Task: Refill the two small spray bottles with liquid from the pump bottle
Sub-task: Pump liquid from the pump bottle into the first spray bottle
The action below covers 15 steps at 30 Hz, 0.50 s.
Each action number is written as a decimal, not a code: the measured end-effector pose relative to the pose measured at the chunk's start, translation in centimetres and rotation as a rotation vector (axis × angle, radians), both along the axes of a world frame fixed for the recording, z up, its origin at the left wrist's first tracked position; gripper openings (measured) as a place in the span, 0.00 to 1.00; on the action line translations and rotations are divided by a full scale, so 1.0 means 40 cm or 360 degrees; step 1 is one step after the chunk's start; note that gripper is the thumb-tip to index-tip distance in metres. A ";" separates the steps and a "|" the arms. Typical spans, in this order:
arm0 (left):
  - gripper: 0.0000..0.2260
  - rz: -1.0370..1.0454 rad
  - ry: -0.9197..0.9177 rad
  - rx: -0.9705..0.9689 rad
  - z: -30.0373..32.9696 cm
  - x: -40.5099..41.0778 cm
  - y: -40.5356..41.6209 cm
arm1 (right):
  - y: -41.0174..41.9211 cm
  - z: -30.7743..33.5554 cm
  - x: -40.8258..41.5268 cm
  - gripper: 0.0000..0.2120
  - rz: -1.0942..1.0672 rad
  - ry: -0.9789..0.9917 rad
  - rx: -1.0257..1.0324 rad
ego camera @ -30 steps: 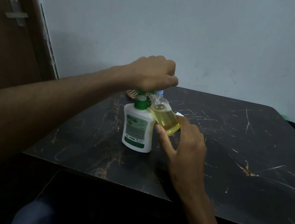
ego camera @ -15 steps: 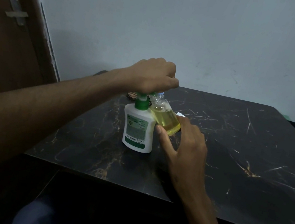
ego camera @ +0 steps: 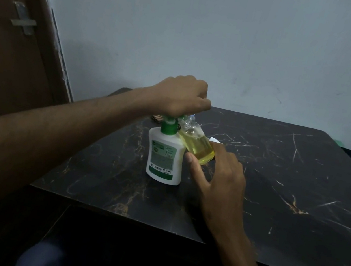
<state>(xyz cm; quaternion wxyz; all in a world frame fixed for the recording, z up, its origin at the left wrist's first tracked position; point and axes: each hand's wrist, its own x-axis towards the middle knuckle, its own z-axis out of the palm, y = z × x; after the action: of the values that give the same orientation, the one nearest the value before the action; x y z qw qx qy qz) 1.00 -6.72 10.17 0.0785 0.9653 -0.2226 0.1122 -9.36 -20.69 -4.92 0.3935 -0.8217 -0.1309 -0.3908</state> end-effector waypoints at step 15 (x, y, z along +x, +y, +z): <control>0.15 -0.0011 -0.0024 0.0027 0.005 0.005 0.001 | -0.004 -0.005 -0.001 0.22 -0.0020 0.0105 -0.0020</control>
<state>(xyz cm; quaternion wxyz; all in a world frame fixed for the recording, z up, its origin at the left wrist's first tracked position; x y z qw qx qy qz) 1.22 -6.68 10.36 0.0690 0.9642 -0.2276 0.1172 -9.41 -20.86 -5.10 0.3901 -0.8375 -0.1151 -0.3651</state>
